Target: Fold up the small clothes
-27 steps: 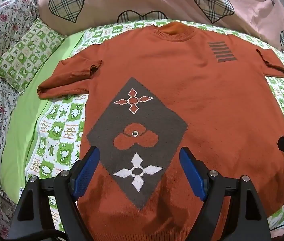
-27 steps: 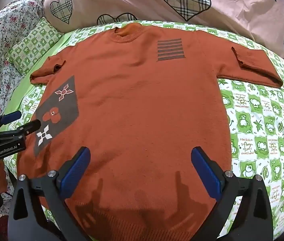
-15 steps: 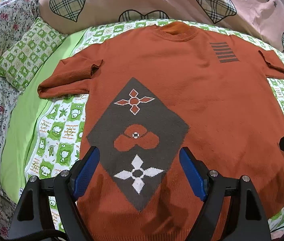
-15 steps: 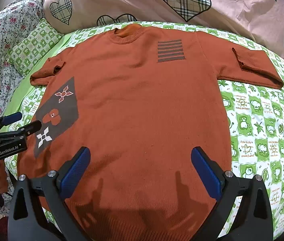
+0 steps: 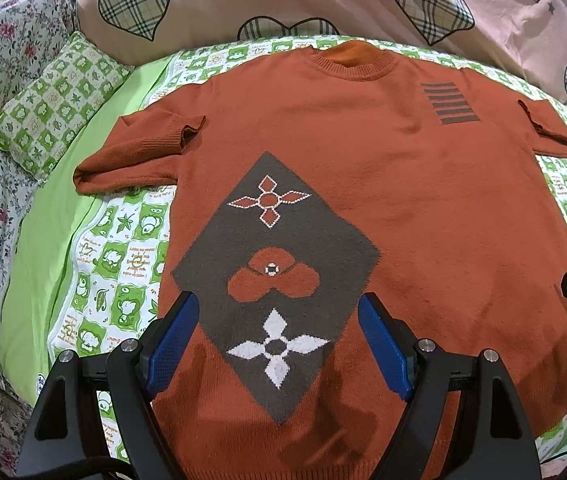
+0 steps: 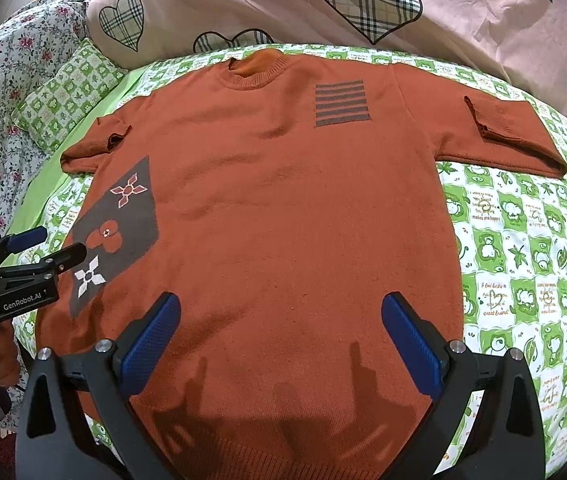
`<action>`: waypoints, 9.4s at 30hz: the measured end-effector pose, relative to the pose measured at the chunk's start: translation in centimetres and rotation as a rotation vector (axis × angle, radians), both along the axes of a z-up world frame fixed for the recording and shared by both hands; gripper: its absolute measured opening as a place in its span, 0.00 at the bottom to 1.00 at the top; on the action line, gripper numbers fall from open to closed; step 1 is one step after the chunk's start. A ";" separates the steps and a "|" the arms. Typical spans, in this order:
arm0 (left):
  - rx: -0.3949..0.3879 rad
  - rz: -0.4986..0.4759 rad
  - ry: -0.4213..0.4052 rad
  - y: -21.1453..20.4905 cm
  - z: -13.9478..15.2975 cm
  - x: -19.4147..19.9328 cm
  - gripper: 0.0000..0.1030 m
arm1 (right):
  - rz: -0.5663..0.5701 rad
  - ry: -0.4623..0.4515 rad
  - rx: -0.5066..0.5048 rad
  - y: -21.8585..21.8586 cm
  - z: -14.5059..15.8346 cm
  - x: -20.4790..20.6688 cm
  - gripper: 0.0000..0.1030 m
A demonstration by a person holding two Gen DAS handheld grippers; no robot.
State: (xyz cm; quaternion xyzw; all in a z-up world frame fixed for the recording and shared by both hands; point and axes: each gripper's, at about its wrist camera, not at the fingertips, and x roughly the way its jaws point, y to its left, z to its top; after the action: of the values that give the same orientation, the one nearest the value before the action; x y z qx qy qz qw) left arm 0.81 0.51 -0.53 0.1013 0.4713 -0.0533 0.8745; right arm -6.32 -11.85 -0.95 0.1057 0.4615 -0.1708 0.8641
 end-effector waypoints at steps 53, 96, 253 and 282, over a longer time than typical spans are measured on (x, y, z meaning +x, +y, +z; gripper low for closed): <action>-0.107 0.054 0.015 0.8 0.1 11.3 0.81 | -0.288 -0.132 -0.094 -20.9 3.3 3.0 0.97; -0.408 -0.059 0.118 7.5 -1.3 17.2 0.82 | 0.259 -0.146 0.606 0.9 -3.9 29.4 0.18; -0.152 0.231 -0.006 8.4 -5.7 19.7 0.21 | -0.264 -0.207 0.249 -18.9 0.6 11.3 0.05; -0.414 0.000 0.053 9.4 -1.8 22.3 0.29 | -0.226 -0.141 0.121 -15.7 -0.1 12.1 0.10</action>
State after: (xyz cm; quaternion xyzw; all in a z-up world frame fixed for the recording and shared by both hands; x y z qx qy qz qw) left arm 23.09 9.90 -2.33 -0.0819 0.4730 -0.1517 0.8640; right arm 5.77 -27.59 -1.02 0.2209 0.3942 -0.2311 0.8616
